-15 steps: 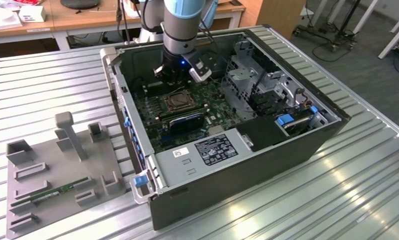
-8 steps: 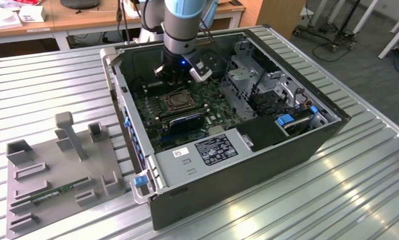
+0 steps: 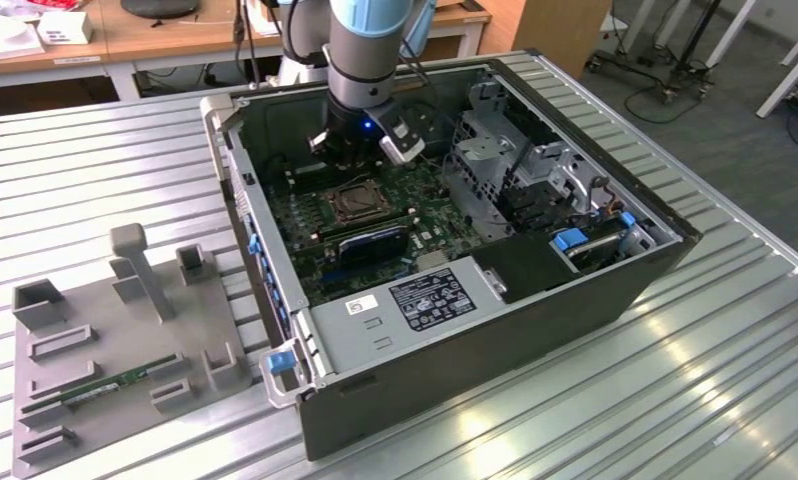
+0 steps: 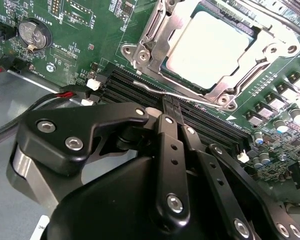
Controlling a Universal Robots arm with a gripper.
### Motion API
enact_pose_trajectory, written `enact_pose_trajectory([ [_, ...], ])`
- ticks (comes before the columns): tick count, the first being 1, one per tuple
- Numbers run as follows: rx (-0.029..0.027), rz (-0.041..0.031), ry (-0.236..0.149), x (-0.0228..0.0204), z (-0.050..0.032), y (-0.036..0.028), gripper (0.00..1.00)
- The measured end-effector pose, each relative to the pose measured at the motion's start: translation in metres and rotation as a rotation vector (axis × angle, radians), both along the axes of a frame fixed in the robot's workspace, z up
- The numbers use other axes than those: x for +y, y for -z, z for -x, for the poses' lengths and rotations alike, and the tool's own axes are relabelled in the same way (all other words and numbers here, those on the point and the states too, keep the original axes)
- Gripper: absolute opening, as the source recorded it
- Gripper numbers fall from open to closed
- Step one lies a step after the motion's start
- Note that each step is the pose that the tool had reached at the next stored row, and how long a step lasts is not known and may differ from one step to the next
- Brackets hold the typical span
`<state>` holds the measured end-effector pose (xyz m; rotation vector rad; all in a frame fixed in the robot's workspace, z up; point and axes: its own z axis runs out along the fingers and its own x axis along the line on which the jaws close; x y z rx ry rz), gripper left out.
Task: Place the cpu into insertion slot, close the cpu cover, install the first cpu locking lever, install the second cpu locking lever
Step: 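Install the second cpu locking lever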
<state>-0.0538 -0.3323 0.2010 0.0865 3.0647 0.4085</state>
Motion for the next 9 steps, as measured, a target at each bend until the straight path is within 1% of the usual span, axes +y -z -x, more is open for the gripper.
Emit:
enact_pose_trajectory([
  [3,-0.0001,-0.0002,0.0,-0.0001,0.0002,-0.0018,0.11],
  [9,-0.0013,-0.0023,0.0,0.0,0.0008,-0.0094,0.11],
])
